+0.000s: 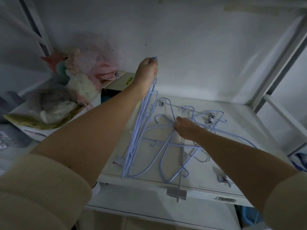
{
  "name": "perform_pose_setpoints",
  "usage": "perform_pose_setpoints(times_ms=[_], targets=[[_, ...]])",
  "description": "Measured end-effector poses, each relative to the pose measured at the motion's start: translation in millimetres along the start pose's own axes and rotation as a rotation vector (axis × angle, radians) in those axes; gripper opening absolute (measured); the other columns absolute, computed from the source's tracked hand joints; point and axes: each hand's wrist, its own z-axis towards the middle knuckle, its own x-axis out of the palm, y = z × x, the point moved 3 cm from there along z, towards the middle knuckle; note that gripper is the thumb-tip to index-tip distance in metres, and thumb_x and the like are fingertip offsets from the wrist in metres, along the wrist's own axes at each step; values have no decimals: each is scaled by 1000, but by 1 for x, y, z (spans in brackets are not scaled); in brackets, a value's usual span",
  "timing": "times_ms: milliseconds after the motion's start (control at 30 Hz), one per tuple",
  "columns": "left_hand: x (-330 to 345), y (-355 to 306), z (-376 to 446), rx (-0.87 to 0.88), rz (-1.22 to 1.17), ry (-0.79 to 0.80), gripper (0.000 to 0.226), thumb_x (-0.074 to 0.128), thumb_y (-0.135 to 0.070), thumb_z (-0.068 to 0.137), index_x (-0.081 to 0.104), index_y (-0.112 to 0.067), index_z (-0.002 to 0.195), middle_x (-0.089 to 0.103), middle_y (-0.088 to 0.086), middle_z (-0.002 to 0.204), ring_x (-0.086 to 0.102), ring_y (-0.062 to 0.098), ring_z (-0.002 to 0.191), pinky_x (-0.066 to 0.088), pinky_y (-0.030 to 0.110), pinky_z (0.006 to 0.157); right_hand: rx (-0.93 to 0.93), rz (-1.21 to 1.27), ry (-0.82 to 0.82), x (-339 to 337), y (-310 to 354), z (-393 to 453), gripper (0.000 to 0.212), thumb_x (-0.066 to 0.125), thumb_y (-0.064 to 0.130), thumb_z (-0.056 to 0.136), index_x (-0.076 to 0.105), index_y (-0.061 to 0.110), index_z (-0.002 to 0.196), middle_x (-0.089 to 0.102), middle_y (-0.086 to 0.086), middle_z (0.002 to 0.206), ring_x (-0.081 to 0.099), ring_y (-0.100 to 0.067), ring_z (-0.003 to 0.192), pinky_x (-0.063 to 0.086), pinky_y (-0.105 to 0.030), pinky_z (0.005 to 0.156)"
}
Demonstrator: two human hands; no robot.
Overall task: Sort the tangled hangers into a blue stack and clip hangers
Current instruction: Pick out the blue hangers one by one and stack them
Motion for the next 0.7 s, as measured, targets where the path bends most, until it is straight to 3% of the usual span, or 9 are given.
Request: perform_pose_setpoints(times_ms=[100, 367, 500, 633, 700], targets=[[-7, -14, 5, 45, -33, -27, 37, 39, -4, 92, 30, -15, 57, 32, -11, 29, 27, -1, 29, 20, 19, 41, 27, -26, -108, -30, -9, -1, 28, 41, -3, 91, 60, 0, 112, 47, -20, 123, 55, -37, 109, 49, -45, 86], [1, -37, 5, 115, -117, -58, 41, 35, 3, 93, 29, -16, 57, 29, -12, 31, 25, 1, 32, 19, 18, 40, 431, 114, -234, -88, -61, -25, 32, 44, -6, 88, 57, -4, 117, 51, -21, 123, 55, -40, 116, 48, -40, 92], [15, -31, 3, 120, -68, -51, 40, 36, 3, 90, 31, -17, 55, 31, -11, 29, 25, 0, 32, 19, 22, 45, 565, 116, -207, -99, -85, -45, 28, 45, -7, 86, 61, -4, 108, 61, -23, 111, 59, -38, 109, 46, -33, 76], [24, -33, 4, 173, -70, -119, 39, 41, -6, 88, 31, -19, 52, 32, -10, 33, 26, 4, 38, 19, 25, 49, 637, 94, -162, -105, -106, -68, 33, 46, 2, 86, 59, -1, 117, 60, -20, 119, 56, -37, 116, 48, -36, 89], [34, -37, 3, 173, -87, -110, 40, 41, -5, 90, 30, -18, 54, 32, -11, 31, 26, 2, 34, 21, 20, 44, 670, 115, -155, -110, -116, -80, 29, 48, 9, 86, 60, 3, 112, 62, -16, 113, 58, -36, 113, 46, -34, 84]])
